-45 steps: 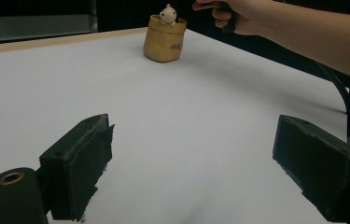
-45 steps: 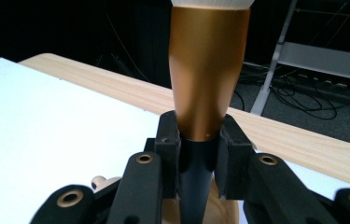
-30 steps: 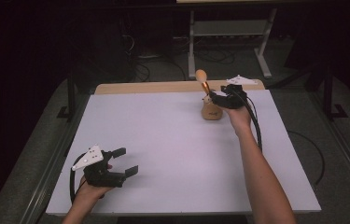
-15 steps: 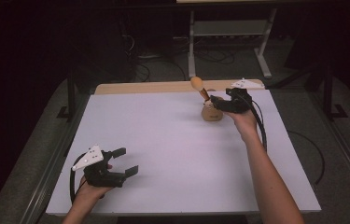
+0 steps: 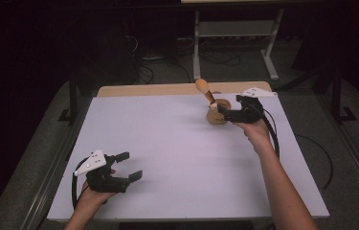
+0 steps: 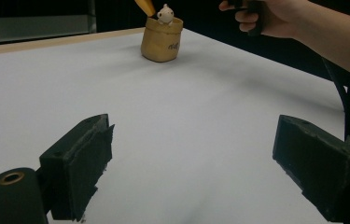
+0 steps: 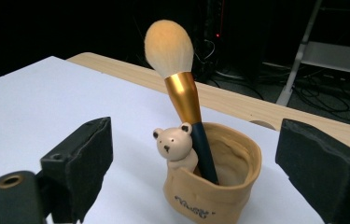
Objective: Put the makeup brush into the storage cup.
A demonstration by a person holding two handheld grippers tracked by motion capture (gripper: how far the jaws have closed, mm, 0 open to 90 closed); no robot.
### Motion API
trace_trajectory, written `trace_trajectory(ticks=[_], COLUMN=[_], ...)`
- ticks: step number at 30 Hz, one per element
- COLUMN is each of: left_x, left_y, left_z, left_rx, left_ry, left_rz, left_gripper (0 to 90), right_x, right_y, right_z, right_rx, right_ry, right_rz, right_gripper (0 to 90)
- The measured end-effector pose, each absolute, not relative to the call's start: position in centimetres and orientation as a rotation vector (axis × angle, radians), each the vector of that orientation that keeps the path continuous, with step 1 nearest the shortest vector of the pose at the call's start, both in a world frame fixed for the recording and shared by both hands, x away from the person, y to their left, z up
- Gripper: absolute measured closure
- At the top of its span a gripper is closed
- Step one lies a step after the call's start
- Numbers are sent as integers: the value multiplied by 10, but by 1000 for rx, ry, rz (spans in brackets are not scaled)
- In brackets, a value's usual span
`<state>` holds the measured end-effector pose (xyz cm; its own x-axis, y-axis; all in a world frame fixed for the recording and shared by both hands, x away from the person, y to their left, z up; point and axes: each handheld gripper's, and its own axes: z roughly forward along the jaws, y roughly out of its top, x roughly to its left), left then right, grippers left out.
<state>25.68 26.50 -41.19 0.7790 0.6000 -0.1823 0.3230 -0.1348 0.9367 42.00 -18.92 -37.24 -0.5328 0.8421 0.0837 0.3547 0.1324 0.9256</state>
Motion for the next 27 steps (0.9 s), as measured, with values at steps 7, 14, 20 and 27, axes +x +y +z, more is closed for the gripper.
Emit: trace_trajectory(ticks=[7,14,20,27], left_x=[257,256,256,257], left_y=[265,265,265,265], left_z=[-412,-411,-411,-410], left_rx=[1732,1742,1738,1736], left_ry=[723,717,717,713], left_rz=[277,283,287,291], left_gripper=[112,111,112,112], right_x=[402,384,372,358], right_y=[-197,-203,-204,-207], right_z=[-372,-377,-377,-378], right_rx=[1135,1113,1102,1076], right_ry=[1934,1939,1943,1965], right_rz=[1411,1429,1432,1435], right_gripper=[86,81,69,64])
